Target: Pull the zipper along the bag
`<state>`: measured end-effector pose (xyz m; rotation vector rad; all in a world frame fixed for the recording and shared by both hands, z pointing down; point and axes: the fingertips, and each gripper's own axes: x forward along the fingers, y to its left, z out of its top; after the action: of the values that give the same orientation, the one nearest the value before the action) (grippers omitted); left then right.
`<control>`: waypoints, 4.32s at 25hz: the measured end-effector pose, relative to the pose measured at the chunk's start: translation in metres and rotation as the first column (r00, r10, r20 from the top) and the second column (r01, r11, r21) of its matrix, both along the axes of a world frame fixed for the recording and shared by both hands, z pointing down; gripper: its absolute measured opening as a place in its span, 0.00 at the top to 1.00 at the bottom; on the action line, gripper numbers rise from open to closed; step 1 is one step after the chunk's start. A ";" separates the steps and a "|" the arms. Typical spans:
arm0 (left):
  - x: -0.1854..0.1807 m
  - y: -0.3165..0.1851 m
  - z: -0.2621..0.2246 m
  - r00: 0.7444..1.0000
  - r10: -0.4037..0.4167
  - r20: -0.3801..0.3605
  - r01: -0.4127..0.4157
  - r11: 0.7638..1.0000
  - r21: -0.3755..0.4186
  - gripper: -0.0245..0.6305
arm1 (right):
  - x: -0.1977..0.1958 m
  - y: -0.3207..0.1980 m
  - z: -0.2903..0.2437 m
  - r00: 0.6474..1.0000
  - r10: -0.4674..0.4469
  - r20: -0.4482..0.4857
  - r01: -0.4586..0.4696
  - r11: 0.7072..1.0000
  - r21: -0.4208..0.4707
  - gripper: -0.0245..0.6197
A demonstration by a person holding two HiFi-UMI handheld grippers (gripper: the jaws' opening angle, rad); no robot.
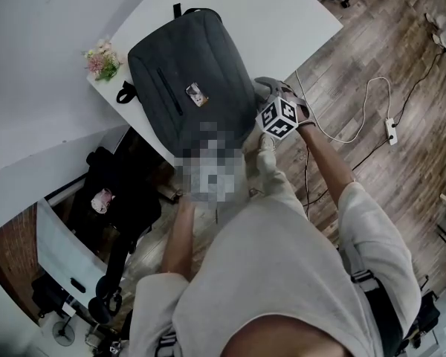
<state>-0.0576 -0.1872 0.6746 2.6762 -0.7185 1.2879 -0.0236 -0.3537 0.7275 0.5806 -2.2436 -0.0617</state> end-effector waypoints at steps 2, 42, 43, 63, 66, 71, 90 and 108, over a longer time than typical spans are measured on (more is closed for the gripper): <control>0.000 0.000 0.000 1.000 -0.004 -0.004 0.004 1.000 -0.002 0.84 | -0.002 -0.002 0.001 1.000 -0.007 0.000 0.007 1.000 -0.013 0.68; 0.022 -0.013 0.012 0.996 -0.086 -0.021 0.086 0.996 -0.011 0.85 | 0.016 0.147 -0.002 0.990 0.142 -0.022 -0.143 0.972 -0.189 0.93; 0.024 -0.013 0.013 0.996 -0.087 -0.023 0.087 0.996 -0.014 0.85 | 0.014 0.151 -0.004 0.989 0.148 -0.018 -0.148 0.970 -0.193 0.93; 0.019 -0.001 -0.003 1.000 -0.025 -0.006 0.025 0.998 0.063 0.66 | 0.052 0.112 -0.006 0.968 0.246 -0.054 -0.252 0.952 -0.176 0.93; 0.025 -0.004 -0.001 1.000 -0.008 0.010 0.007 0.998 0.057 0.65 | 0.071 0.091 -0.004 0.956 0.285 -0.066 -0.292 0.941 -0.172 0.93; 0.028 -0.002 0.014 0.994 0.051 0.095 -0.057 0.996 0.065 0.64 | 0.090 0.066 -0.006 0.958 0.267 -0.102 -0.279 0.951 -0.136 0.93; 0.034 -0.010 0.025 0.991 0.052 0.123 -0.060 0.996 0.061 0.79 | 0.079 0.101 -0.011 0.953 0.261 -0.154 -0.280 0.953 -0.117 0.93; 0.032 -0.009 0.025 0.994 0.049 0.096 -0.055 0.996 0.063 0.78 | 0.030 0.151 -0.011 0.969 0.239 -0.067 -0.248 0.939 -0.236 0.93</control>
<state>-0.0259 -0.1960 0.6993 2.7186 -0.7187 1.4371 0.0065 -0.2032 0.7166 0.7106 -2.0860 0.3219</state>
